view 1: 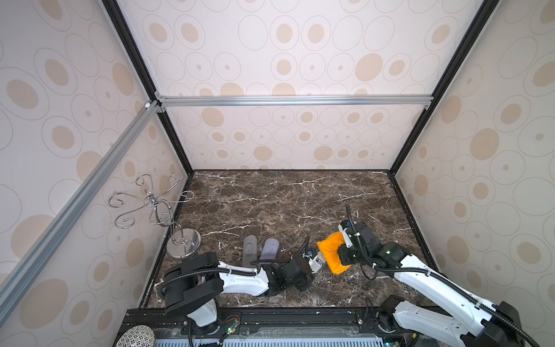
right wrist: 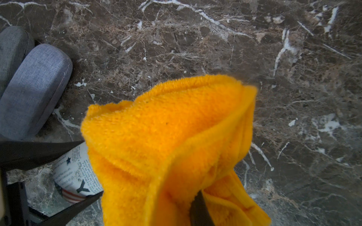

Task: Wipe the eyeglass case
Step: Pick up the eyeglass case from the center of the board, then wipe the dirt from the eyeglass case.

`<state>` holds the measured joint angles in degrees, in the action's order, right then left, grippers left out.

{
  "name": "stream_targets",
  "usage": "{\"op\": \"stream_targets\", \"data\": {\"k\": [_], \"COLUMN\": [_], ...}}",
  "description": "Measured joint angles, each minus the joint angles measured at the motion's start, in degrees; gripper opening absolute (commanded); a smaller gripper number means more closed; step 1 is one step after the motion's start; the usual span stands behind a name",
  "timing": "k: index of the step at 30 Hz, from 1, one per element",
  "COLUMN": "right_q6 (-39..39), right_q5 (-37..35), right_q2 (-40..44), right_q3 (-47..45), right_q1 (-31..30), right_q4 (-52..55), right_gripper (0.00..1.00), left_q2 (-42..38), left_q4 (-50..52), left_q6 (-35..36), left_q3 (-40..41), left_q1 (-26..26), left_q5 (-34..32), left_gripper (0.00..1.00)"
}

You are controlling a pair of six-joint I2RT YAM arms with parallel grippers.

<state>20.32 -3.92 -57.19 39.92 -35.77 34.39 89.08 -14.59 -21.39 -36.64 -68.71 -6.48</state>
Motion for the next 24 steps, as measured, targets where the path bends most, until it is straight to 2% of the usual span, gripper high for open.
{"op": "stream_targets", "data": {"k": [5,12,19,24], "right_q6": [-0.9,-1.7,-1.5,-0.2], "right_q5": [0.8,0.7,2.0,0.3], "right_q2": [-2.4,-4.8,-5.2,-6.3], "right_q3": [1.1,2.1,1.9,1.7], "right_q1": [-1.2,-6.5,-11.2,-12.2], "right_q4": [-0.4,-1.3,-4.3,-5.5], "right_gripper": [0.0,0.0,0.0,0.0], "left_q2": [-1.8,-1.9,-1.9,-1.9], "left_q4": [-0.7,0.1,0.0,0.0], "left_q6": [2.4,3.5,3.8,3.9], "left_q3": [0.0,0.0,-0.2,-0.3], "left_q1": [0.9,2.1,3.4,3.5], "left_q5": [3.6,7.2,8.0,8.2], "left_gripper": [0.62,0.6,0.6,0.59]}}
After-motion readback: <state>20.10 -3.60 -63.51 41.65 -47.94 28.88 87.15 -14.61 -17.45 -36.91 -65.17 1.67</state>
